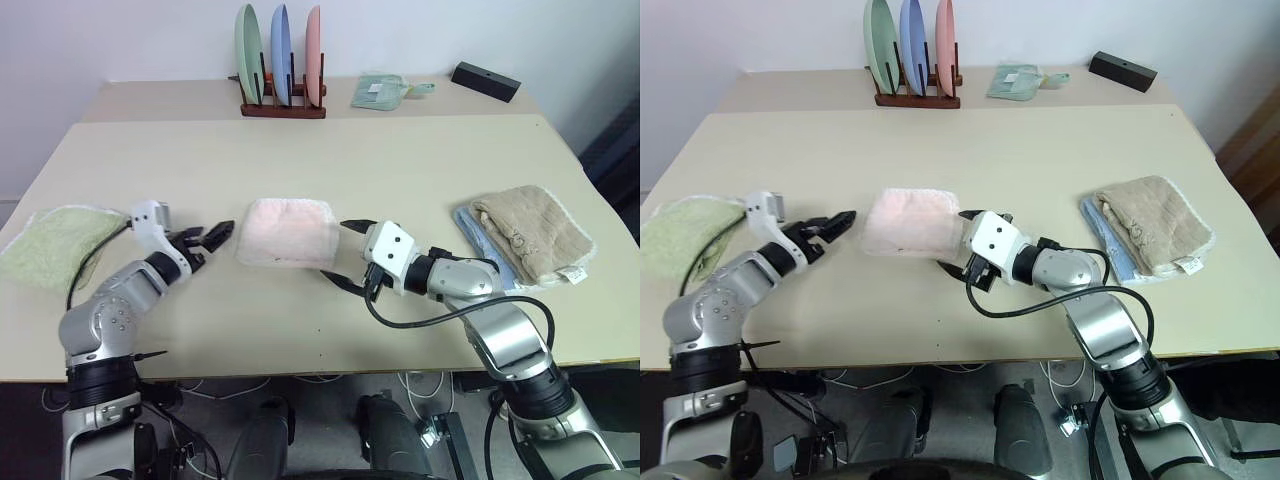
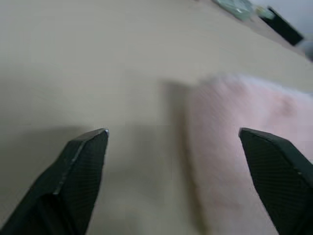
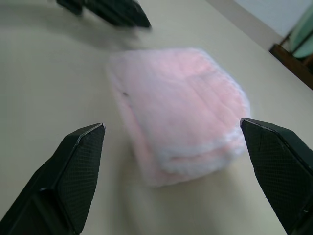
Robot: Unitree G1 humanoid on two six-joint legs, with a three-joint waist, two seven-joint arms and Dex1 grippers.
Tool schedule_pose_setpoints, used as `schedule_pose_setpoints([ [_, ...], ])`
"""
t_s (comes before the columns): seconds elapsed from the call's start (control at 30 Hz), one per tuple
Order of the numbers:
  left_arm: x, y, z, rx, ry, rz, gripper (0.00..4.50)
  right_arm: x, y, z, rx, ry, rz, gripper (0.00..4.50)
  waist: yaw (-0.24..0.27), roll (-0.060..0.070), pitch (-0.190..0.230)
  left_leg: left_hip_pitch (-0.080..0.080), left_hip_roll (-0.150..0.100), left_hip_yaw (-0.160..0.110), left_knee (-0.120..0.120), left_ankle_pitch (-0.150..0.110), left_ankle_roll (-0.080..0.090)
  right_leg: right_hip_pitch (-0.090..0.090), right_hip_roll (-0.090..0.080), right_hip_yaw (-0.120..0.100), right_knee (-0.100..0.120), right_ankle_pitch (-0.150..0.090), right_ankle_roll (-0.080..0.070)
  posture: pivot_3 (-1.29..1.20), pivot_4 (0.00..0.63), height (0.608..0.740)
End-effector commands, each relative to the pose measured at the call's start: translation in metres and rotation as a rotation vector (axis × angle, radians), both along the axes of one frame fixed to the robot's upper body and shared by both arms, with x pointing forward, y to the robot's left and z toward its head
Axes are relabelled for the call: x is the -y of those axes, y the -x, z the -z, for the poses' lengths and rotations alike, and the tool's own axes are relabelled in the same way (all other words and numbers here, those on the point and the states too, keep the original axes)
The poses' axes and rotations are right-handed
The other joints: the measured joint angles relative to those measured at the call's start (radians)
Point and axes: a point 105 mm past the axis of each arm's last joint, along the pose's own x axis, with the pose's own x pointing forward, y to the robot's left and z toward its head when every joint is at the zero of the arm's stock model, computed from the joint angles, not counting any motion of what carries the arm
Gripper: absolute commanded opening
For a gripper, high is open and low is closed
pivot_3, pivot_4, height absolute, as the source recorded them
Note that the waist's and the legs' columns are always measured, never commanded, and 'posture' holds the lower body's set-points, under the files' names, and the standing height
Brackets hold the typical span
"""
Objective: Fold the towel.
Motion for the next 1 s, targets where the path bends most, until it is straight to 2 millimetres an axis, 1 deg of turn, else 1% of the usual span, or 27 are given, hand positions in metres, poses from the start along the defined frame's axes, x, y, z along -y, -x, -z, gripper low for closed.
schedule_pose_setpoints([
  [0.03, 0.02, 0.0, 0.0, -0.04, 0.085, 0.04, 4.48, -0.002, 0.007, -0.01, 0.039, -0.007, -0.024, 4.5, 0.002, 0.0, 0.0, 0.0, 0.0, 0.0, 0.0, 0.0, 0.0, 0.0, 0.0, 0.0, 0.0, 0.0, 0.0, 0.0, 0.15, 0.74],
  [0.1, 0.023, -0.001, 0.001, -0.051, 0.103, 0.038, 4.48, -0.002, 0.007, -0.01, 0.039, -0.008, -0.022, 4.5, 0.002, 0.0, 0.0, 0.0, 0.0, 0.0, 0.0, 0.0, 0.0, 0.0, 0.0, 0.0, 0.0, 0.0, 0.0, 0.0, 0.15, 0.74],
  [0.17, 0.043, -0.001, 0.002, -0.057, 0.138, 0.089, 3.93, -0.001, 0.007, -0.008, 0.048, 0.002, -0.01, 4.5, 0.004, 0.0, 0.0, 0.0, 0.0, 0.0, 0.0, 0.0, 0.0, 0.001, 0.0, 0.0, 0.0, 0.0, 0.0, 0.0, 0.15, 0.74],
  [0.2, 0.049, -0.001, 0.002, -0.059, 0.147, 0.103, 3.58, -0.001, 0.007, -0.008, 0.051, 0.005, -0.007, 4.5, 0.006, 0.0, 0.0, 0.0, 0.0, 0.0, 0.0, 0.0, 0.0, 0.001, 0.0, 0.0, 0.0, 0.0, 0.0, 0.0, 0.15, 0.74],
  [0.27, 0.055, -0.001, 0.001, -0.056, 0.155, 0.113, 2.59, -0.001, 0.007, -0.008, 0.053, 0.004, 0.001, 4.5, 0.005, -0.001, 0.0, 0.0, -0.001, 0.0, 0.0, 0.0, 0.0, 0.001, -0.001, 0.0, -0.001, 0.0, 0.0, 0.0, 0.15, 0.74],
  [0.37, 0.06, -0.001, 0.0, -0.045, 0.164, 0.12, 0.97, 0.0, 0.008, -0.007, 0.055, 0.001, 0.01, 4.5, 0.002, -0.001, 0.0, 0.0, -0.001, 0.0, 0.0, 0.0, 0.0, 0.001, 0.0, 0.0, -0.001, 0.0, 0.0, 0.0, 0.15, 0.74],
  [0.43, 0.064, -0.001, -0.004, -0.027, 0.178, 0.127, 0.03, 0.0, 0.008, -0.006, 0.057, 0.002, 0.014, 4.5, 0.0, -0.001, 0.0, 0.0, 0.0, 0.0, 0.0, 0.0, 0.0, 0.001, 0.0, 0.0, -0.001, 0.0, 0.0, 0.0, 0.15, 0.74],
  [0.5, 0.066, -0.002, -0.01, 0.001, 0.193, 0.121, 0.03, 0.0, 0.009, -0.005, 0.06, 0.007, 0.015, 4.5, 0.002, -0.001, 0.0, 0.0, 0.0, 0.0, 0.0, 0.0, 0.0, 0.001, 0.0, 0.0, -0.001, 0.0, 0.0, 0.0, 0.15, 0.74],
  [0.53, 0.063, -0.004, -0.018, 0.046, 0.208, 0.097, 0.03, 0.0, 0.009, -0.004, 0.061, 0.008, 0.016, 4.5, 0.003, -0.001, 0.0, 0.0, 0.0, 0.0, 0.0, 0.0, 0.0, 0.001, 0.0, 0.0, -0.001, 0.0, 0.0, 0.0, 0.15, 0.74],
  [0.57, 0.05, -0.012, -0.031, 0.115, 0.185, 0.014, 0.03, 0.0, 0.009, -0.004, 0.063, 0.009, 0.018, 4.5, 0.004, -0.001, 0.0, 0.0, 0.0, 0.0, 0.0, 0.0, 0.0, 0.001, 0.0, 0.0, -0.002, 0.0, 0.0, 0.0, 0.15, 0.74],
  [0.6, 0.031, -0.02, -0.044, 0.185, 0.157, -0.096, 0.03, 0.0, 0.008, -0.004, 0.065, 0.008, 0.02, 4.5, 0.005, -0.001, 0.0, 0.0, 0.0, 0.0, 0.0, 0.0, 0.0, 0.001, 0.0, 0.0, -0.002, 0.0, 0.0, 0.0, 0.15, 0.74],
  [0.67, -0.012, -0.032, -0.066, 0.29, 0.084, -0.341, 0.03, 0.0, 0.008, -0.004, 0.066, 0.009, 0.024, 4.5, 0.005, -0.002, 0.0, 0.0, 0.0, 0.0, 0.0, 0.0, 0.0, 0.001, 0.0, 0.0, -0.002, 0.0, -0.001, 0.0, 0.15, 0.74],
  [0.7, -0.034, -0.033, -0.076, 0.335, 0.071, -0.454, 0.03, 0.0, 0.008, -0.003, 0.066, 0.011, 0.025, 4.5, 0.003, -0.002, 0.0, 0.0, 0.0, 0.0, 0.0, 0.0, -0.001, 0.001, 0.0, 0.0, -0.002, 0.0, -0.001, 0.0, 0.15, 0.74],
  [0.77, -0.075, -0.032, -0.092, 0.391, 0.07, -0.663, 0.03, 0.001, 0.008, -0.001, 0.066, 0.017, 0.027, 4.5, -0.001, -0.002, 0.0, 0.0, 0.0, 0.0, 0.0, 0.0, -0.001, 0.0, 0.0, 0.0, -0.002, 0.0, -0.001, 0.0, 0.15, 0.74],
  [0.8, -0.104, -0.024, -0.102, 0.423, 0.093, -0.803, 0.03, 0.001, 0.008, 0.002, 0.063, 0.02, 0.028, 4.5, -0.002, -0.002, 0.0, 0.0, 0.0, 0.001, -0.001, 0.0, -0.001, 0.0, 0.0, 0.0, -0.002, 0.0, -0.001, 0.0, 0.15, 0.74],
  [0.83, -0.128, -0.017, -0.108, 0.446, 0.119, -0.911, 0.03, 0.001, 0.009, 0.004, 0.06, 0.024, 0.027, 4.5, -0.003, -0.002, 0.0, 0.0, 0.0, 0.001, -0.002, 0.0, -0.001, 0.0, 0.0, 0.0, -0.003, 0.0, 0.0, 0.0, 0.15, 0.74],
  [0.9, -0.165, 0.001, -0.113, 0.479, 0.154, -1.072, 0.03, 0.0, 0.009, 0.006, 0.056, 0.025, 0.025, 4.5, -0.002, -0.002, 0.0, 0.0, 0.0, 0.001, -0.002, 0.0, -0.001, -0.001, 0.0, 0.0, -0.003, 0.0, 0.0, 0.0, 0.15, 0.74],
  [0.93, -0.176, 0.007, -0.111, 0.481, 0.165, -1.117, 0.03, 0.0, 0.01, 0.006, 0.055, 0.024, 0.023, 4.5, -0.001, -0.002, 0.0, 0.0, 0.0, 0.001, -0.002, 0.0, -0.001, -0.001, 0.0, 0.0, -0.004, 0.0, 0.0, 0.0, 0.15, 0.74],
  [1.0, -0.199, 0.02, -0.096, 0.433, 0.214, -1.214, 0.03, -0.001, 0.009, 0.007, 0.056, 0.026, 0.019, 4.5, 0.003, -0.002, 0.0, 0.0, 0.0, 0.001, -0.002, 0.0, -0.001, -0.001, 0.0, 0.0, -0.004, 0.001, 0.0, 0.0, 0.15, 0.74],
])
